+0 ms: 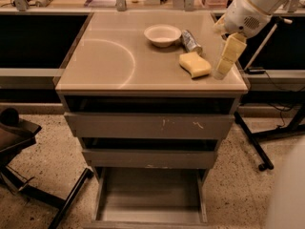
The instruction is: Place sponge into bottom drawer
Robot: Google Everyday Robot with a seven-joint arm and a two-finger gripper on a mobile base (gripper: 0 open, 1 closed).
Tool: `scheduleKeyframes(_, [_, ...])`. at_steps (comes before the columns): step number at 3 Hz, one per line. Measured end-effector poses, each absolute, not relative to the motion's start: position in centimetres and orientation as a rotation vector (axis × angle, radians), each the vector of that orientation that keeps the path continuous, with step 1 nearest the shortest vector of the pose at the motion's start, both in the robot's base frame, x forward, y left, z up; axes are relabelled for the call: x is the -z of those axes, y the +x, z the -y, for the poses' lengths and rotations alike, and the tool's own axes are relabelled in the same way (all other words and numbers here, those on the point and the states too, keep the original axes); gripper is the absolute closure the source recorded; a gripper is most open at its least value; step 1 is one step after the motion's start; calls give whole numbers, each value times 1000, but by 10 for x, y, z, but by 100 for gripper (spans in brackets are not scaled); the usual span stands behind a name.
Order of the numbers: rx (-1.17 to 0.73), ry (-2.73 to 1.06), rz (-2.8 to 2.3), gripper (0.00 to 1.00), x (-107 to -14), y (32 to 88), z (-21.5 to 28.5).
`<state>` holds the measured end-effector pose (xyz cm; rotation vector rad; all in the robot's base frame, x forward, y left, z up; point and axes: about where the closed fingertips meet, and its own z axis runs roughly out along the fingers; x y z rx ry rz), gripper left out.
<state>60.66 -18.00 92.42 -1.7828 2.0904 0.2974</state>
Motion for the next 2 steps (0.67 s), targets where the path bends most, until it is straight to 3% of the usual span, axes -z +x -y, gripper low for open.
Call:
scheduleKeyframes(1, [-442,-1680,-2075,0,-898,656,170])
scheduleKeyframes(2, [-468,-1580,-2089,0,-868,705,170])
